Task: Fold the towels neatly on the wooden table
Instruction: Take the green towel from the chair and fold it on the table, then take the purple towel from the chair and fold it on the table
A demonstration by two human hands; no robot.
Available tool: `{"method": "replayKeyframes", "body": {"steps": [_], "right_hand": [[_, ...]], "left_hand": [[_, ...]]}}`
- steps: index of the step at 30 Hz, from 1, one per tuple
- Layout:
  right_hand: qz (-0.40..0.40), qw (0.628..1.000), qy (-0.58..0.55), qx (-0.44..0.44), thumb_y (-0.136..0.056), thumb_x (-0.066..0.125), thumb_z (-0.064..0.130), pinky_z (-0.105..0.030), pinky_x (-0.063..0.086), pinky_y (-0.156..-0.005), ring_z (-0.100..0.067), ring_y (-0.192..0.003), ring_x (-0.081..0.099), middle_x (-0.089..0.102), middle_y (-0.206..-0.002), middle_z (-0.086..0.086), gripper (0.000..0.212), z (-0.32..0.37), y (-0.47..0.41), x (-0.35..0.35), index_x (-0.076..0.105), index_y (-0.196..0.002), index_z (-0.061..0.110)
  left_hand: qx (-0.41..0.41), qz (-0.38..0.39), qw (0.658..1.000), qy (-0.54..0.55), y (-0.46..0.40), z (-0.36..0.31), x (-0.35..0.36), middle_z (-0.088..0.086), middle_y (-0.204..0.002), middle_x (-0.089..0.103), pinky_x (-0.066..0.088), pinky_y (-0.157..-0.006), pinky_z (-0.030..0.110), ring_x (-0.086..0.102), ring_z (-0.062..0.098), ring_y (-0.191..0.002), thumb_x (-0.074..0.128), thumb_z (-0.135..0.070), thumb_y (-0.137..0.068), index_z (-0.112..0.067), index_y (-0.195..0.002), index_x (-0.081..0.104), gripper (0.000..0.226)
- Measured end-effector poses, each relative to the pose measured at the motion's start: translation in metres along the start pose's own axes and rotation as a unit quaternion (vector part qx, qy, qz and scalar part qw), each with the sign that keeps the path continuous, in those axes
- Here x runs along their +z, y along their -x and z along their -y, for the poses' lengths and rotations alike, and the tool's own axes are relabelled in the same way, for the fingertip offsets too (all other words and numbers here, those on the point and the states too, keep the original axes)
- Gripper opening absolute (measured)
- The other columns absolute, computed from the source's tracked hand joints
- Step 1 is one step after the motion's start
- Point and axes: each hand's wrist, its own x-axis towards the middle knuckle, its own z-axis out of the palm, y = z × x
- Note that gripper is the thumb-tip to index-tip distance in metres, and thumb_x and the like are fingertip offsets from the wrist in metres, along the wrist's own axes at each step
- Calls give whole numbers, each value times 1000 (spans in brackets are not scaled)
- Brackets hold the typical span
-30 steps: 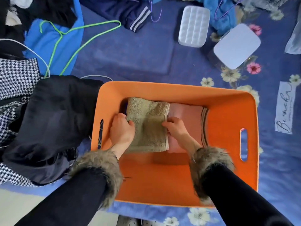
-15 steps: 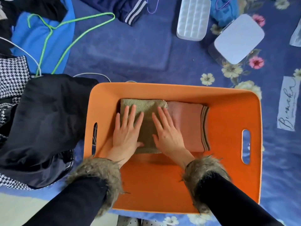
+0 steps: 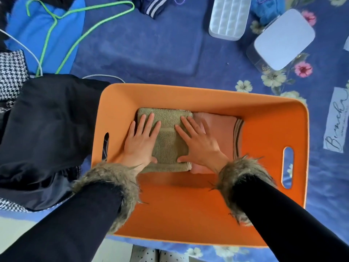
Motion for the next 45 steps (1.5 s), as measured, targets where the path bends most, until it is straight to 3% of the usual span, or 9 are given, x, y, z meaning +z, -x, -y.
{"method": "replayKeyframes", "body": {"steps": [6,11,13,16,21,26,32,37,45], "right_hand": [[-6,988,-146,41,-92,51,38,-46,5,-117,-22,-145,-1,-1,-158,-2,75,22,39,-30,4,-149,23],[-39,963,-261,53,-94,50,29,-41,37,-102,-29,-128,41,30,-149,-4,61,49,83,-77,21,-146,20],[-107,951,-288,29,-93,53,26,-38,42,-95,-29,-120,50,38,-144,-4,58,65,102,-101,28,-144,19],[-181,943,-280,-21,-91,56,24,-39,42,-95,-30,-120,50,45,-139,-6,55,95,123,-144,36,-141,18],[-235,933,-242,-127,-85,47,34,-45,46,-91,-36,-113,53,53,-131,-11,55,166,147,-210,44,-136,14],[-240,920,-173,-257,-82,47,34,-40,54,-74,-34,-92,65,64,-111,-12,48,264,166,-236,59,-121,7],[-197,884,-110,-410,-79,48,35,-41,55,-64,-32,-82,66,66,-100,-10,47,406,200,-219,61,-114,7],[-179,842,-101,-500,-81,47,36,-35,47,-66,-31,-77,64,65,-93,-11,40,523,251,-185,57,-110,11],[-83,787,-28,-610,-87,40,43,-40,49,-74,-29,-91,61,61,-104,-4,44,673,329,-109,56,-118,17]], "left_hand": [[-36,-80,984,156,57,-11,-20,11,-156,-14,0,-116,43,-9,27,-144,49,-43,-92,-15,-149,4,78],[-61,-253,916,306,120,-21,-42,14,-145,39,35,-108,44,40,30,-132,56,-24,-89,-6,-132,48,47],[-63,-307,880,356,150,-17,-52,13,-132,52,37,-106,39,50,28,-122,46,-24,-88,-5,-122,54,40],[-77,-384,837,383,201,0,-69,14,-122,58,32,-101,27,50,24,-116,40,-20,-85,-4,-117,55,38],[-160,-468,800,340,293,54,-72,17,-121,59,33,-99,31,44,21,-115,42,-22,-85,-2,-117,55,40],[-262,-474,786,299,396,95,-34,14,-111,61,42,-90,35,53,25,-105,40,-22,-84,-8,-113,53,35],[-452,-415,735,288,530,100,57,15,-114,61,49,-84,36,58,31,-102,38,-28,-84,-10,-119,50,41],[-564,-397,662,294,640,84,137,11,-112,60,52,-79,38,59,32,-98,36,-31,-85,-11,-116,56,43],[-692,-379,538,297,760,38,254,11,-108,61,53,-75,41,60,32,-95,40,-30,-81,-16,-112,46,34]]}}
